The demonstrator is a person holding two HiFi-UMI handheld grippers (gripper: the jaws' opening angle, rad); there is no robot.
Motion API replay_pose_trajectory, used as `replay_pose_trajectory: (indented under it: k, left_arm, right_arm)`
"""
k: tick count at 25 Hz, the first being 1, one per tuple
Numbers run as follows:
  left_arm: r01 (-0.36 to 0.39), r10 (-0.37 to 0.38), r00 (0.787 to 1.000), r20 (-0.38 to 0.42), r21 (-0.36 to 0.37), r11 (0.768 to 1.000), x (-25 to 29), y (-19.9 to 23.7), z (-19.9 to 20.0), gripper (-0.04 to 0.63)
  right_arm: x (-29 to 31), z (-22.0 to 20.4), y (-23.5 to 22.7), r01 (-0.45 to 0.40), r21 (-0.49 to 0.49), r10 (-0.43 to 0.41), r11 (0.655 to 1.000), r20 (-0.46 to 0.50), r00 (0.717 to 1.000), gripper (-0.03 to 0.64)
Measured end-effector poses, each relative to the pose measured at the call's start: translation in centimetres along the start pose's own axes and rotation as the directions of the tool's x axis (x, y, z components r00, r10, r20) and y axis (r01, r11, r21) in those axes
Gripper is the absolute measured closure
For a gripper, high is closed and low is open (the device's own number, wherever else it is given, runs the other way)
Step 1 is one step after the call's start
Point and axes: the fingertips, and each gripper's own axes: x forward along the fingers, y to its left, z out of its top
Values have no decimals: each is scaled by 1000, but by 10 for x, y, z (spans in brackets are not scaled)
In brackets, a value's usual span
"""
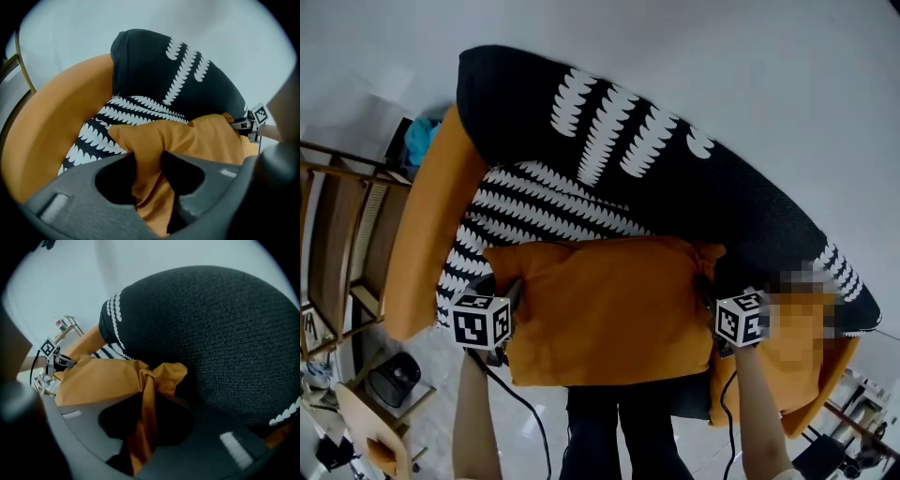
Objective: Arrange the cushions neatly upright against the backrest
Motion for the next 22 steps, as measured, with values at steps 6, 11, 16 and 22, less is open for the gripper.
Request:
replay_pose_trajectory:
  k: [6,11,16,22]
  left_arm:
    - [-30,29,999,18,79,996,-41,-25,2,430]
    - [-30,25,999,47,127,991,-71,-41,16,433]
    - [-60,39,991,129,168,984,-97,-45,44,434]
    - [-113,54,966,253,224,968,-132,-47,101,434]
  right_arm:
    - [-43,-2,9,56,-13,-54,998,68,996,554]
    - [-79,-7,15,84,16,-85,996,111,990,563]
    - [-112,7,26,97,19,-98,995,174,980,568]
    - [-144,40,36,100,16,-100,995,274,956,569]
